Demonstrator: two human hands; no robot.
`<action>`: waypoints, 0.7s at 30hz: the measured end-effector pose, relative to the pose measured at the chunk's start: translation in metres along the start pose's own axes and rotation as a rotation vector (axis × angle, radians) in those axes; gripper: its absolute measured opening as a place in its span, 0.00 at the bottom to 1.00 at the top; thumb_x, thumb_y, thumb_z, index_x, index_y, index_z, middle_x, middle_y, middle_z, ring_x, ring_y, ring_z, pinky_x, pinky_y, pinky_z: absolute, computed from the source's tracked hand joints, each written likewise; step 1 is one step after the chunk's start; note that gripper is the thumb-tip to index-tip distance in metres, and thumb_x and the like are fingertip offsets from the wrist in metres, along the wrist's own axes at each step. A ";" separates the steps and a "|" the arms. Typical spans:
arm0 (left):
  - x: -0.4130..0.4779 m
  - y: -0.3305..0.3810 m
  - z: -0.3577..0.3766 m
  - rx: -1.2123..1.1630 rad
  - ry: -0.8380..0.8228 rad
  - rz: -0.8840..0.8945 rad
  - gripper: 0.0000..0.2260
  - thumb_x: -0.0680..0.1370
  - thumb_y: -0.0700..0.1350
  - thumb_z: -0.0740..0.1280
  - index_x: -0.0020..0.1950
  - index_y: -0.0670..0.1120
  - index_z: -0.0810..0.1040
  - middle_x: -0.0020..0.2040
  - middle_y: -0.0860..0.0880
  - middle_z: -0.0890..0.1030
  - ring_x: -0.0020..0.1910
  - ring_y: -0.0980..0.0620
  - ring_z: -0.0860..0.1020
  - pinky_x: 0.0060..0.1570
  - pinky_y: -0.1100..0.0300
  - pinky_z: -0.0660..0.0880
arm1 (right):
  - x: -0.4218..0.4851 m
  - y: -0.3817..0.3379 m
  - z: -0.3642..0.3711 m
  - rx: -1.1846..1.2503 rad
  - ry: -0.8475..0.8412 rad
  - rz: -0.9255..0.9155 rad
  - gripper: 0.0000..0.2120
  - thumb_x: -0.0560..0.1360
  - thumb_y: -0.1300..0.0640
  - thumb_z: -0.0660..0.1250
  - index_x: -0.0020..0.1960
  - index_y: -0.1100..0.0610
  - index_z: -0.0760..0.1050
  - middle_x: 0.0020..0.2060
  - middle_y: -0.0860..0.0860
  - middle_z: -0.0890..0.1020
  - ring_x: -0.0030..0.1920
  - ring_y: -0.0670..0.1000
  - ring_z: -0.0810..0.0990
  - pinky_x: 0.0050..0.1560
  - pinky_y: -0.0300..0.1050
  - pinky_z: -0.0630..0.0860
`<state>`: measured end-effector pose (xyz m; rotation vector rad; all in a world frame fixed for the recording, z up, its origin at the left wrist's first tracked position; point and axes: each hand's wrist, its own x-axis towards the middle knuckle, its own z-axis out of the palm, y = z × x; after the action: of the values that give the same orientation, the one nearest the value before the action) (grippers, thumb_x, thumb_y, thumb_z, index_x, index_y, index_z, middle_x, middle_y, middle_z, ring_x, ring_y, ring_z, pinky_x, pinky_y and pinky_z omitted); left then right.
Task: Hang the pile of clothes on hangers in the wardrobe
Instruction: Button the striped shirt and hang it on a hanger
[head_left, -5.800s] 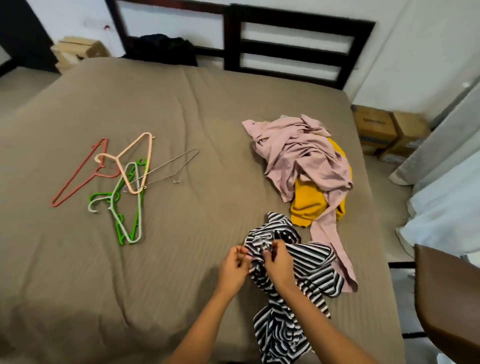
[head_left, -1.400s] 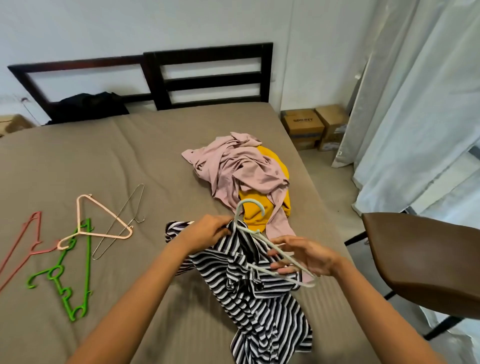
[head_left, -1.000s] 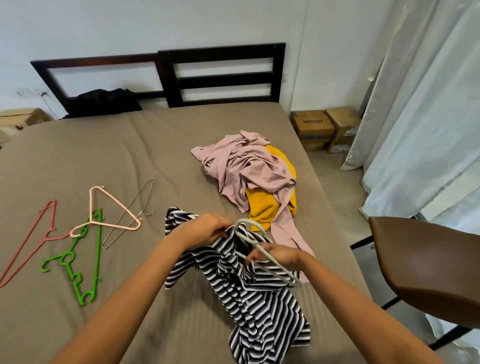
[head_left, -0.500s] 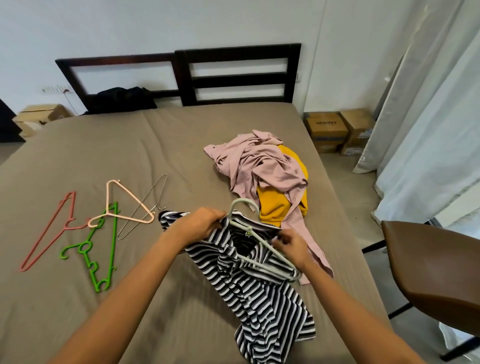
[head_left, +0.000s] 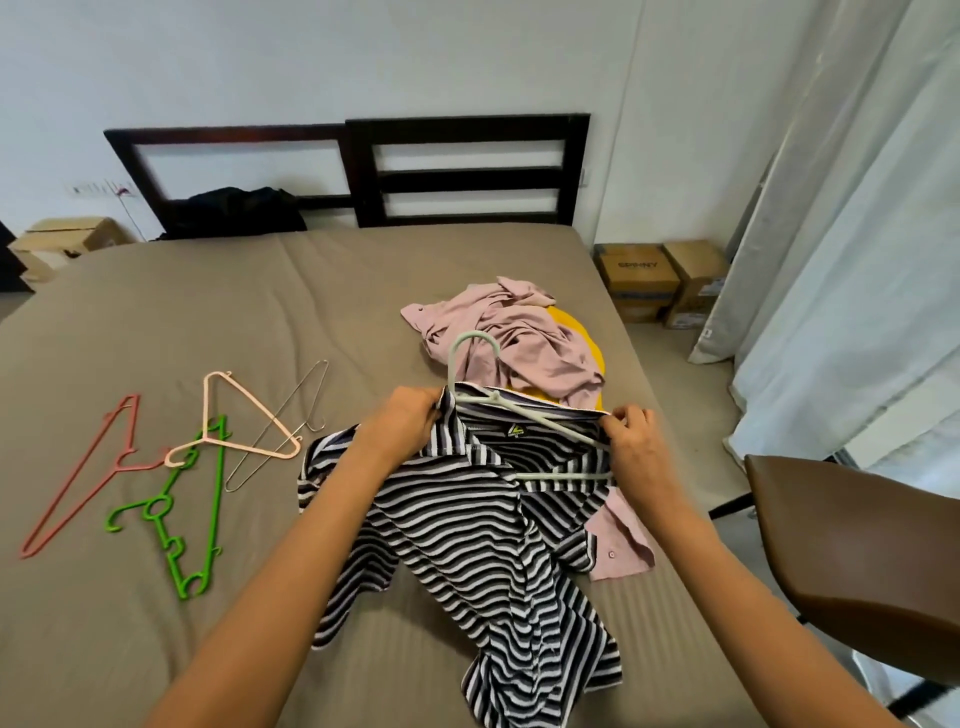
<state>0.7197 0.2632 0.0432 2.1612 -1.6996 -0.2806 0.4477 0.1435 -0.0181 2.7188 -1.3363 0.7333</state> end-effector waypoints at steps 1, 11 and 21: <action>0.000 0.003 0.001 0.022 -0.005 -0.009 0.10 0.79 0.38 0.60 0.57 0.39 0.77 0.49 0.36 0.80 0.49 0.37 0.78 0.48 0.51 0.72 | 0.003 -0.006 -0.002 -0.007 0.036 0.010 0.13 0.61 0.76 0.70 0.42 0.65 0.77 0.39 0.61 0.76 0.38 0.61 0.75 0.34 0.50 0.75; -0.004 0.007 -0.011 -0.018 0.072 -0.050 0.09 0.78 0.39 0.59 0.52 0.40 0.77 0.44 0.36 0.81 0.44 0.36 0.78 0.44 0.49 0.75 | 0.007 -0.010 -0.014 -0.082 -0.005 0.006 0.21 0.59 0.77 0.71 0.49 0.63 0.78 0.43 0.62 0.76 0.40 0.62 0.75 0.33 0.52 0.77; -0.008 0.014 -0.008 -0.061 0.134 -0.062 0.08 0.78 0.39 0.59 0.52 0.40 0.77 0.44 0.35 0.80 0.44 0.35 0.78 0.44 0.46 0.75 | 0.015 -0.029 -0.029 0.214 -0.072 0.129 0.13 0.65 0.77 0.63 0.48 0.69 0.76 0.44 0.63 0.74 0.42 0.59 0.74 0.40 0.44 0.65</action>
<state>0.7085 0.2692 0.0560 2.1401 -1.5342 -0.1961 0.4661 0.1574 0.0197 2.8677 -1.5460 0.8408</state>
